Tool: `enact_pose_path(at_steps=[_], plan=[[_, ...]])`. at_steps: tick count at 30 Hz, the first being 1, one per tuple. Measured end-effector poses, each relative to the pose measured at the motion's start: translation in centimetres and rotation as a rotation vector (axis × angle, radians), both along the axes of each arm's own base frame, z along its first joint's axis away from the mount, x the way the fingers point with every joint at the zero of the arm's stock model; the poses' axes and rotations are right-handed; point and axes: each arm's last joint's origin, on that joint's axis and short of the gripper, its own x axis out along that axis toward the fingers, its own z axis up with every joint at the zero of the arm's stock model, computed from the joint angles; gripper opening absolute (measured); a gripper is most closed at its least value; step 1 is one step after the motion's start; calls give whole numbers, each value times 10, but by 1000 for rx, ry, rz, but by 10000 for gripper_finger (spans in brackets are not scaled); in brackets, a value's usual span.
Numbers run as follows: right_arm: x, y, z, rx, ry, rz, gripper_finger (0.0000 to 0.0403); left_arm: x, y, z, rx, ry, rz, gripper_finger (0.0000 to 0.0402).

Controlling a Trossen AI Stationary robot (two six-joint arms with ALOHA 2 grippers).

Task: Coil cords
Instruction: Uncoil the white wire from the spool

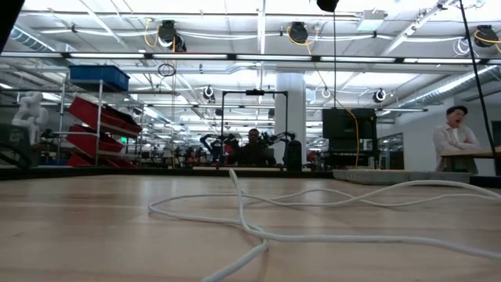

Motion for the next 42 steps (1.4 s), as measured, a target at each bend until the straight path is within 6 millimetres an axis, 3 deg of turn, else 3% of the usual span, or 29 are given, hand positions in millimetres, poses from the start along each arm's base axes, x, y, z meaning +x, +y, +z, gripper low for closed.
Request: enact_pose_path(at_steps=[12, 18, 26, 31, 42], plan=[[0, 0, 0, -1, 2, -2, 0, 0, -2, 2, -15, -21, -74, 3], [1, 0, -3, -19, 22, -7, 0, -4, -10, 18, -2, -82, -173, 2], [1, -2, -7, -42, 60, -16, 0, -34, -26, 66, 70, -157, -213, 1], [1, -1, -7, -39, 59, -13, 0, -61, -36, 91, 167, -137, -92, 1], [1, -1, -8, -47, 65, -6, 0, -113, -58, 124, 362, -65, 120, 1]])
